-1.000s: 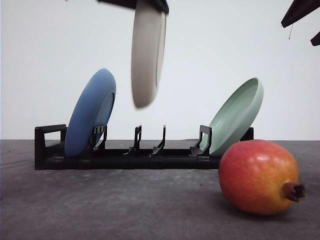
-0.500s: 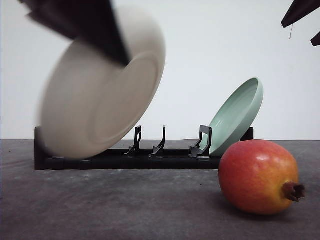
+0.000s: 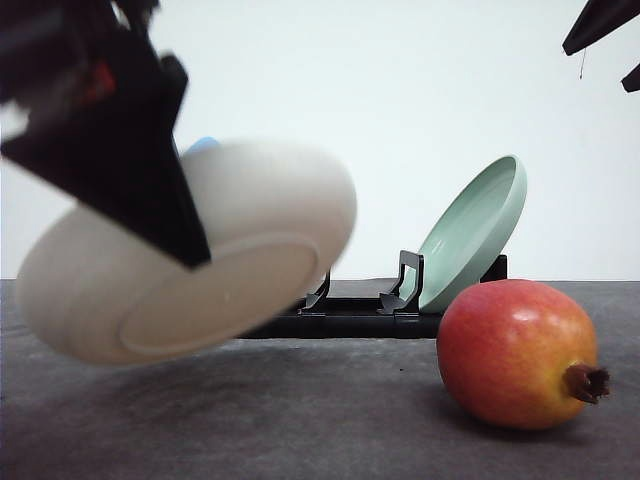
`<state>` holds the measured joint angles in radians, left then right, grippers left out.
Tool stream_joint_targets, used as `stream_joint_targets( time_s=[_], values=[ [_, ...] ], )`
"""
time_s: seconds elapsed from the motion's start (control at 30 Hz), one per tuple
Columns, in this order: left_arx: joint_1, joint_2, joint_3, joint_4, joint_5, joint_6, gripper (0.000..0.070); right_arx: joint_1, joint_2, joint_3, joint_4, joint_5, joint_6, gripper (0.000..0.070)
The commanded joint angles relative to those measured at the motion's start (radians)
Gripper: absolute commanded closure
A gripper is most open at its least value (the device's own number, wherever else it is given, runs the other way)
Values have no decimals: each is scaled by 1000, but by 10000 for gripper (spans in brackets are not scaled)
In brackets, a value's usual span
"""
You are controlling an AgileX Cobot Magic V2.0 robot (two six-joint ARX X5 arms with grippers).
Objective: Place pomegranate in white plate
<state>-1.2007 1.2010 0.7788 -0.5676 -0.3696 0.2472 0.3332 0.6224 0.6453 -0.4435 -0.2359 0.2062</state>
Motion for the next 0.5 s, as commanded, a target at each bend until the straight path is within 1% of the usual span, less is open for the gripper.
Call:
stream_joint_targets(
  time_s=[0.0,0.13,0.23,0.4,0.43,0.47],
  values=[
    [-17,37,10,16,-9,48,694,5,3,17,8,0,-5,288],
    [-28,110,10,38,-26,62,694,5,3,17,8,0,-5,288],
    [-33,164,11,44,-38,80,674,5,3,17,8,0,-5,288],
    [-33,246,11,38,-67,81,669,5,3,17,8,0,-5,288],
    [-34,256,11,38,-69,81,661,5,3,17,8,0,-5,288],
    [-34,262,11,38,-70,80,630,5,3,17,8,0,-5,288]
  ],
)
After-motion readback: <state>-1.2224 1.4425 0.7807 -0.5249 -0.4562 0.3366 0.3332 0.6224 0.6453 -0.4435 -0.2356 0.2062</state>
